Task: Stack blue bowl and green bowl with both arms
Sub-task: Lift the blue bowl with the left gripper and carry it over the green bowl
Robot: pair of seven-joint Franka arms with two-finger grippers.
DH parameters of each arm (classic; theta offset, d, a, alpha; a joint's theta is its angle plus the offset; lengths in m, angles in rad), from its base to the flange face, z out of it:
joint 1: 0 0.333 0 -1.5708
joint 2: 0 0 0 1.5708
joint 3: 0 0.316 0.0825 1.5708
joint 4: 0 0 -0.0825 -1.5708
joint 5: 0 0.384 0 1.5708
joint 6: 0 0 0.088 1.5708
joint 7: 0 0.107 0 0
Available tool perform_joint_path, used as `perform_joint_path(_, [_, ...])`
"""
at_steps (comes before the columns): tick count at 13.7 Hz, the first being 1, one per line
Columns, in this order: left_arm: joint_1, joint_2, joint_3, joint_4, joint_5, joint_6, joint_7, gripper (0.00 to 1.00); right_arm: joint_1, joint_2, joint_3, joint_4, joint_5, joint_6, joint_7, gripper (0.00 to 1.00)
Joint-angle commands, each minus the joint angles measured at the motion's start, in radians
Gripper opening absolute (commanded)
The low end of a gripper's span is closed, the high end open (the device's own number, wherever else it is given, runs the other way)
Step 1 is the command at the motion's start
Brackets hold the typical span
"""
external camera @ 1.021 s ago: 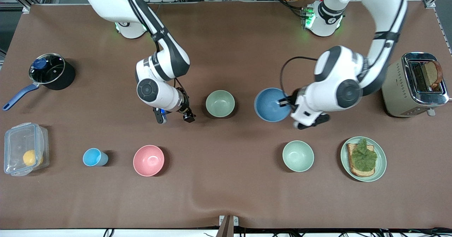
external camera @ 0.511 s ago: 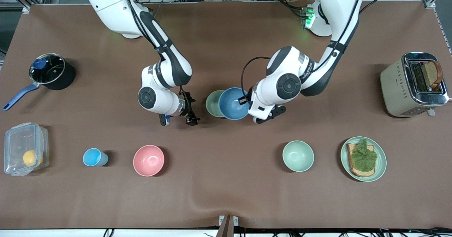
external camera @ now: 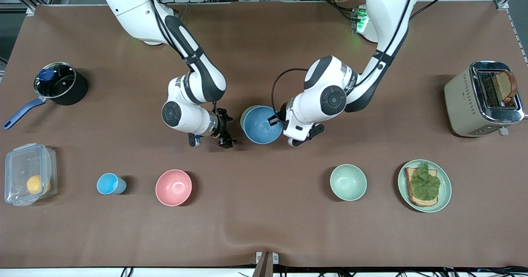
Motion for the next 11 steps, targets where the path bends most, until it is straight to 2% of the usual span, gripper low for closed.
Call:
perform_joint_path(1, [-0.030, 0.031, 0.005, 0.013, -0.025, 0.023, -0.021, 0.00, 0.009, 0.011, 0.003, -0.002, 0.049, 0.034, -0.016, 1.00])
perform_joint_path(11, [-0.078, 0.100, 0.010, 0.015, -0.003, 0.072, -0.052, 0.00, 0.021, 0.014, 0.003, -0.013, 0.054, 0.062, -0.014, 1.00])
